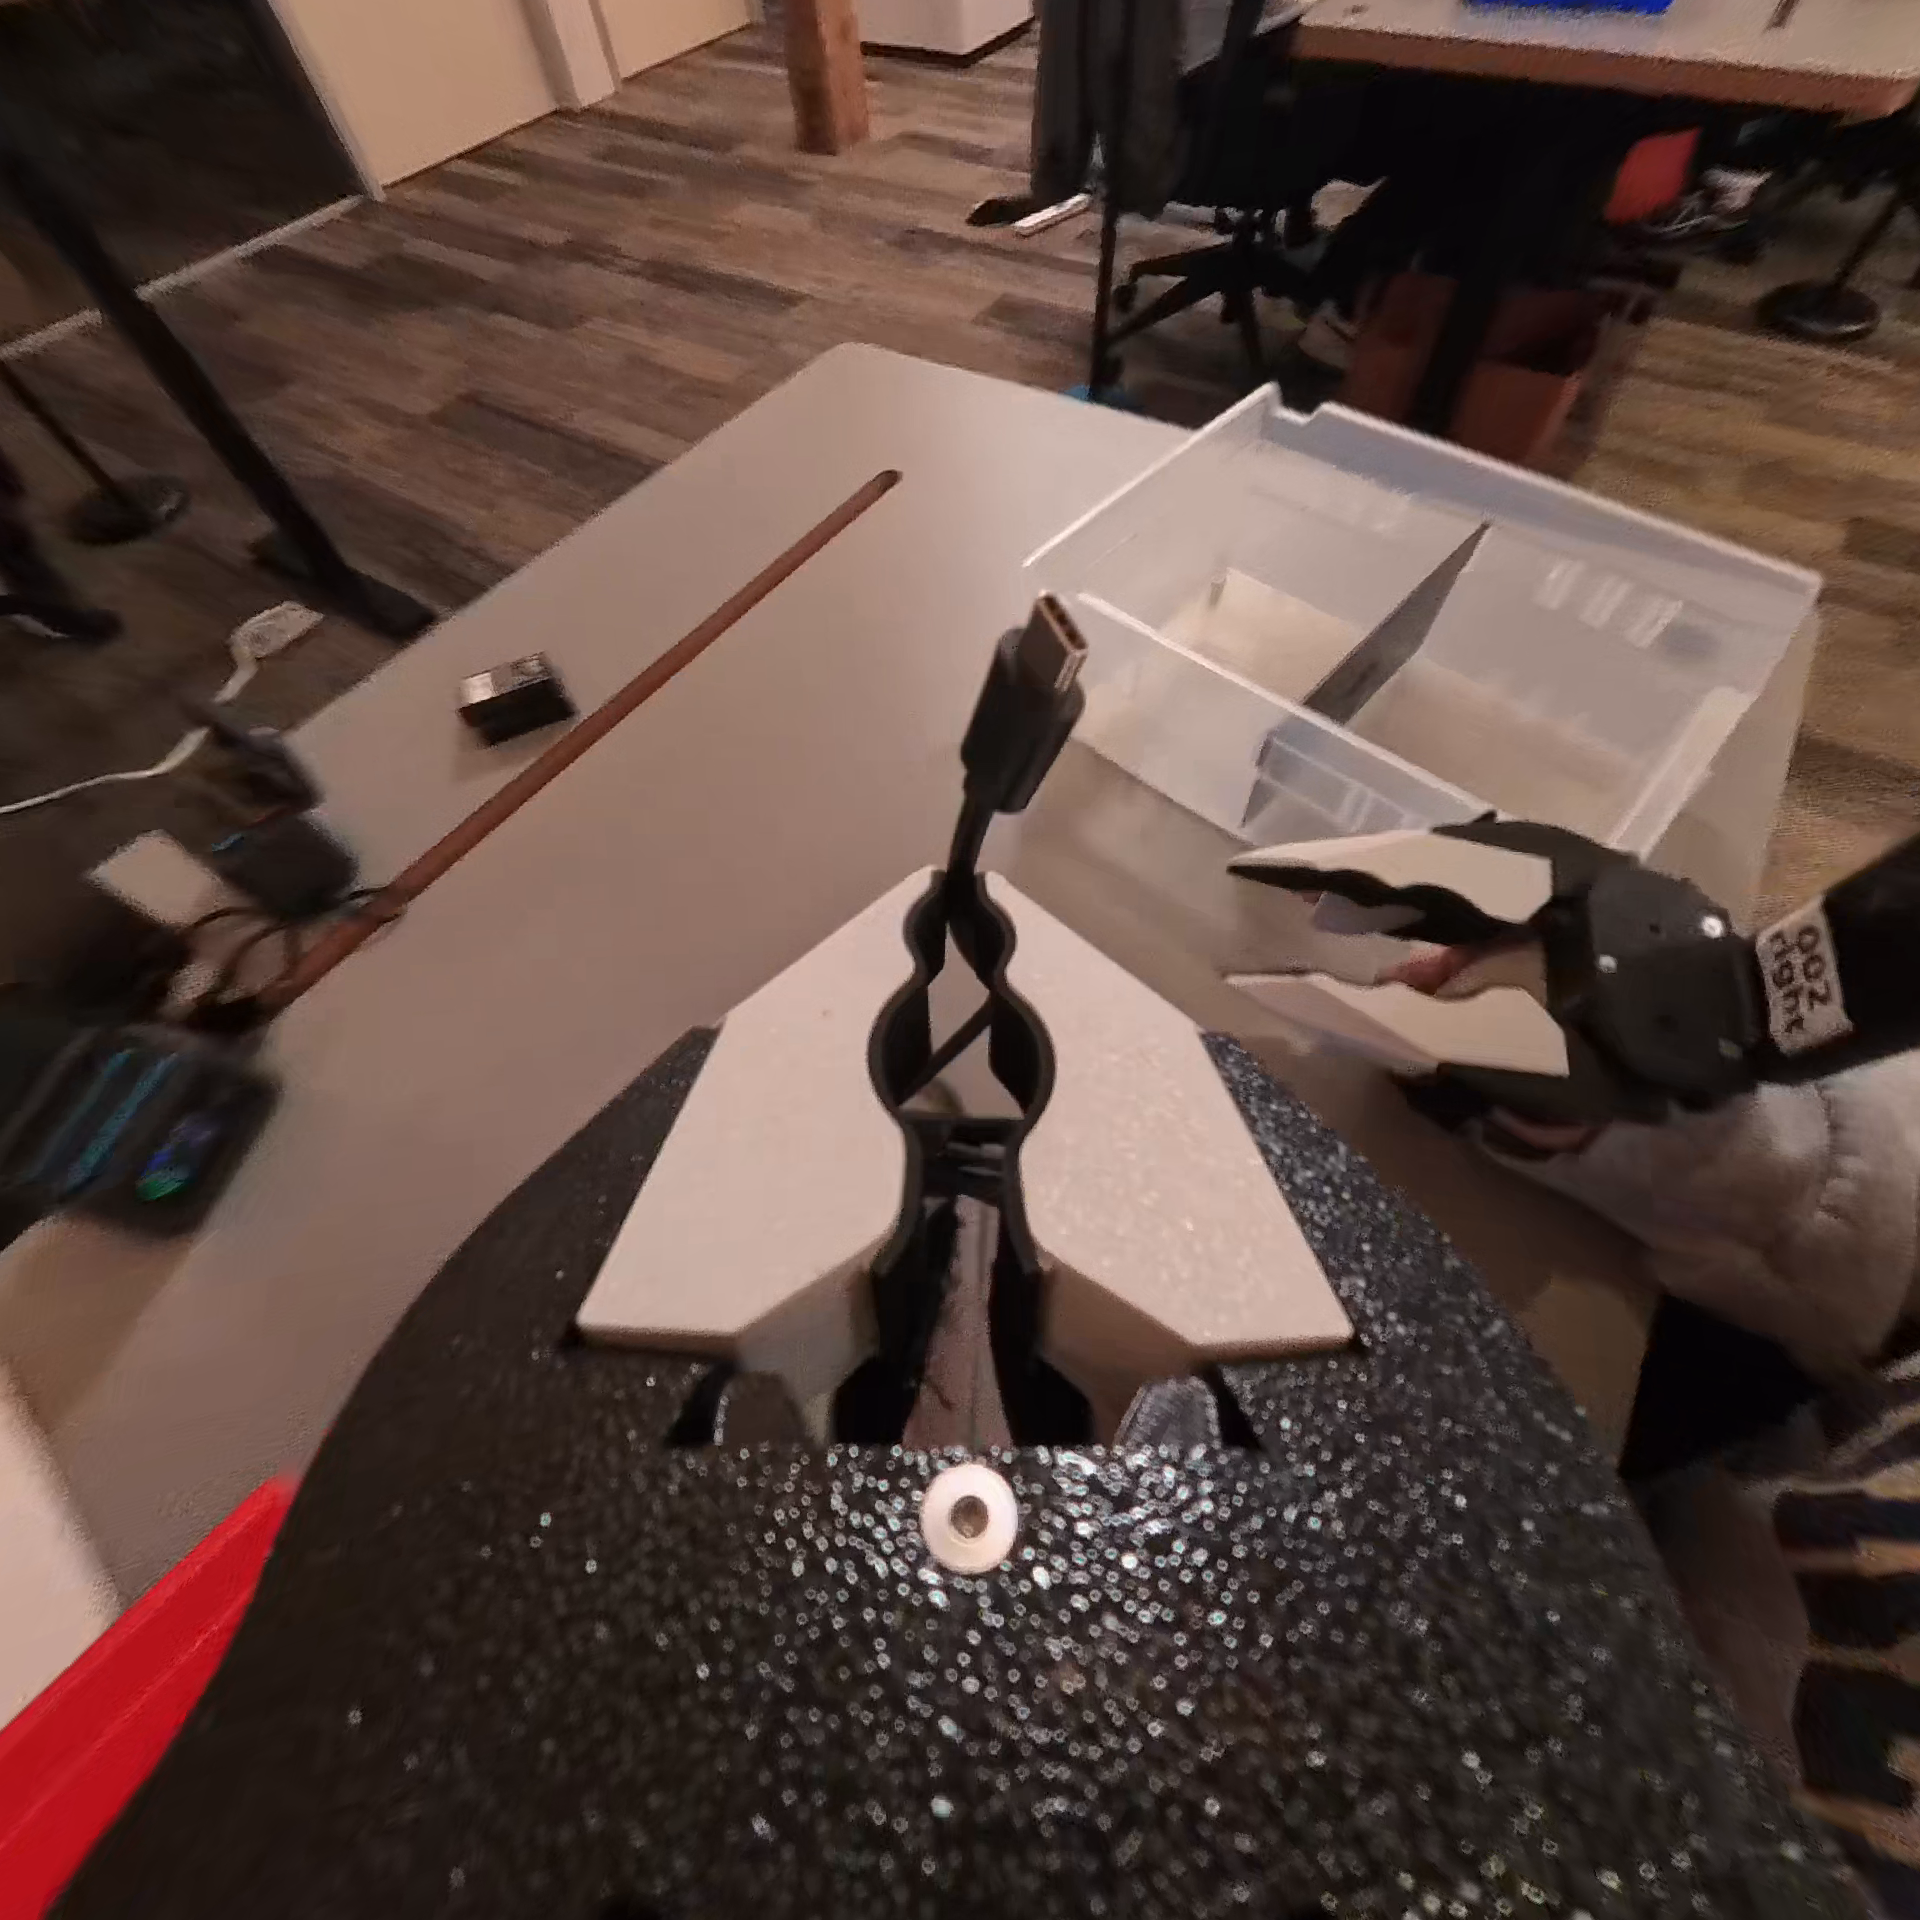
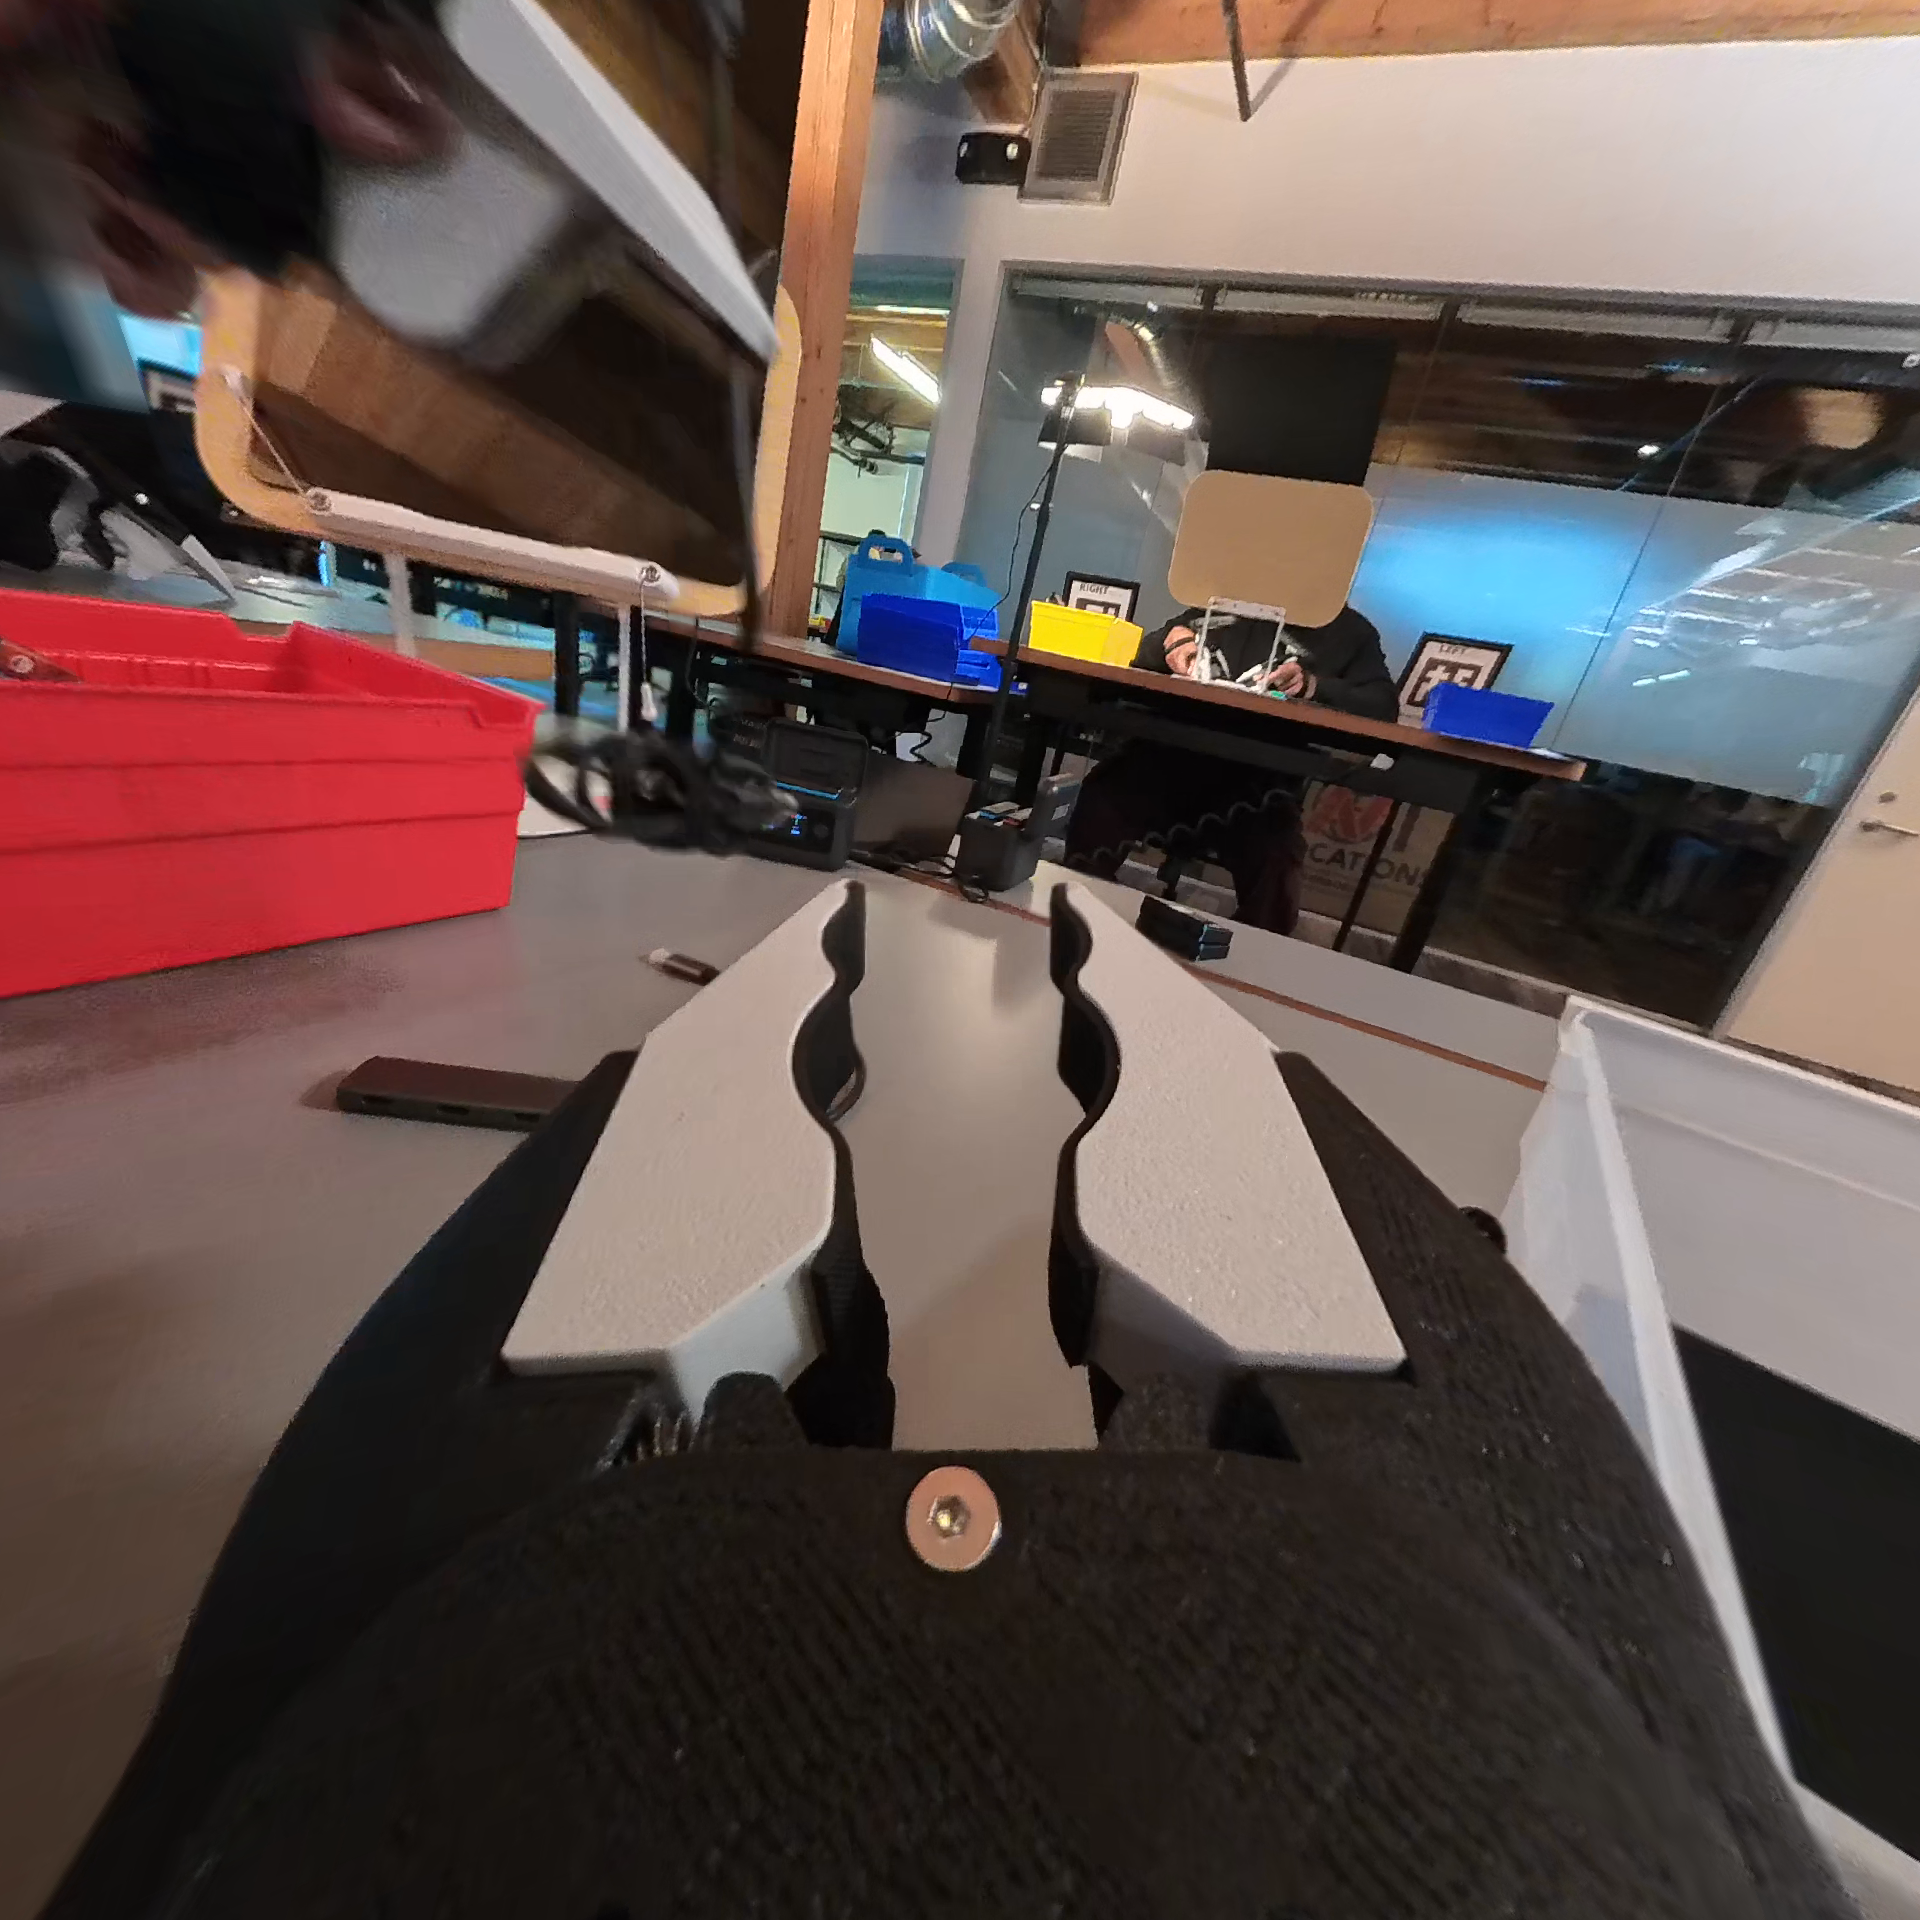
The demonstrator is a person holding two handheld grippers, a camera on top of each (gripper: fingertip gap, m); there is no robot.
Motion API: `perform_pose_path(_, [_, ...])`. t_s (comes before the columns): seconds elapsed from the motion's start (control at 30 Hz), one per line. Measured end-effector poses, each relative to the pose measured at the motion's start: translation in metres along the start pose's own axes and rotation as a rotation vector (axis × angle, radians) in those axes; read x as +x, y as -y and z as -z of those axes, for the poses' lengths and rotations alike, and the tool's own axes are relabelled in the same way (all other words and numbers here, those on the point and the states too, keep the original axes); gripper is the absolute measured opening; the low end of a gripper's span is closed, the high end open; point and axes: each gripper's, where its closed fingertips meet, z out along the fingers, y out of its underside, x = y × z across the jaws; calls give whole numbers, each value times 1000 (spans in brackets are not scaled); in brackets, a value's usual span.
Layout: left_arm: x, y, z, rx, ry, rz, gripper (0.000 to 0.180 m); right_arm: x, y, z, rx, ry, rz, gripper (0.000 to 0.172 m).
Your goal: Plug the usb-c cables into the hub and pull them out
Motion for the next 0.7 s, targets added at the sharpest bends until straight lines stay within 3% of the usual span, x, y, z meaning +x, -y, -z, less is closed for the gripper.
perform_pose_path(0.23, [7, -24, -108, -72, -169, 57, 2, 11, 8, 2, 45, -75, 26, 33])
perform_pose_path(0.4, [10, -42, -157, -101, -242, 93, 3, 10, 6, -1, 35, -80, 25, 32])
perform_pose_path(0.47, [14, -45, -163, -87, -285, 137, 11, 10, 6, 0, 35, -78, 21, 32])
perform_pose_path(0.53, [11, -47, -157, -71, -283, 171, 53, 10, 6, 0, 32, -75, 17, 33])
perform_pose_path(0.6, [7, -53, -139, -58, -266, 184, 76, 9, 7, 1, 31, -73, 12, 32])
perform_pose_path(0.7, [5, -70, -106, -59, -250, 201, 80, 7, 7, 1, 31, -69, 4, 32])
